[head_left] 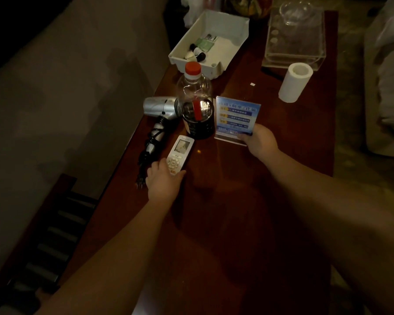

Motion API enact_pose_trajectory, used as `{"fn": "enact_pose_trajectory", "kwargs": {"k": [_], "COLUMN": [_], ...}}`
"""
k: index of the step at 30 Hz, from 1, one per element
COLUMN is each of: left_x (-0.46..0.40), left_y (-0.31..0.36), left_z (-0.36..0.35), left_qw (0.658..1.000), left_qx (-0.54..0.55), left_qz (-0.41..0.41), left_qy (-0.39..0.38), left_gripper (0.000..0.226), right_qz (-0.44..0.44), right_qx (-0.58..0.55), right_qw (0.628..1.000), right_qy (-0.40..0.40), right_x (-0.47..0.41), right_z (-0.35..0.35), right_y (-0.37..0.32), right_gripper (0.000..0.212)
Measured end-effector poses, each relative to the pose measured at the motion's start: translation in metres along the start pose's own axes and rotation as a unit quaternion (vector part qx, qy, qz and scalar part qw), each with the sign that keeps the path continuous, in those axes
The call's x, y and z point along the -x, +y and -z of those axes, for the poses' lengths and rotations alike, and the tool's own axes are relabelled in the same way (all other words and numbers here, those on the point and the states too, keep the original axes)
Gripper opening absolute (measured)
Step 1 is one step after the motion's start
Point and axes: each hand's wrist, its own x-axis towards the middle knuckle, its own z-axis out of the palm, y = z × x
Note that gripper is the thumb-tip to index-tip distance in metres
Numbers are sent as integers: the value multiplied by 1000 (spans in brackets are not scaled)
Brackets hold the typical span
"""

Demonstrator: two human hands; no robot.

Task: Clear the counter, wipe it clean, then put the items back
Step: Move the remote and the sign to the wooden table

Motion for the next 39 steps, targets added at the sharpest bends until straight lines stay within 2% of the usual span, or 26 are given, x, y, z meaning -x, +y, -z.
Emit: {"fn": "enact_pose_trajectory", "kwargs": {"k": [10,12,15,17,19,26,30,35,39], "left_x": [4,10,24,34,44,93,135,205,282], "left_y": [3,4,2,0,-3,-27,-62,-128,-192], "left_z": [4,7,12,18,28,93,145,221,271], "left_qw": [1000,1000,1000,1000,1000,994,991,990,982], "left_qx": [9,13,4,1,16,104,129,98,103], "left_qz": [12,11,5,5,-1,-10,27,58,109], "left_qy": [-12,-10,9,22,27,23,37,86,117], "left_gripper": [82,81,78,74,67,41,35,26,24], "right_qz": [12,11,-44,-77,-82,27,100,205,294], "right_qx": [-10,10,21,5,13,108,152,196,227], "right_qw": [999,1000,998,994,994,992,977,943,902], "right_qy": [-43,-25,38,71,68,-63,-112,-173,-220], "right_x": [-5,2,22,39,57,124,164,236,314], "right_z": [6,6,8,10,9,0,-15,-47,-80], "right_y": [-1,1,0,-6,-14,-78,-141,-223,-281], "right_gripper": [37,46,56,54,47,29,31,37,43]}}
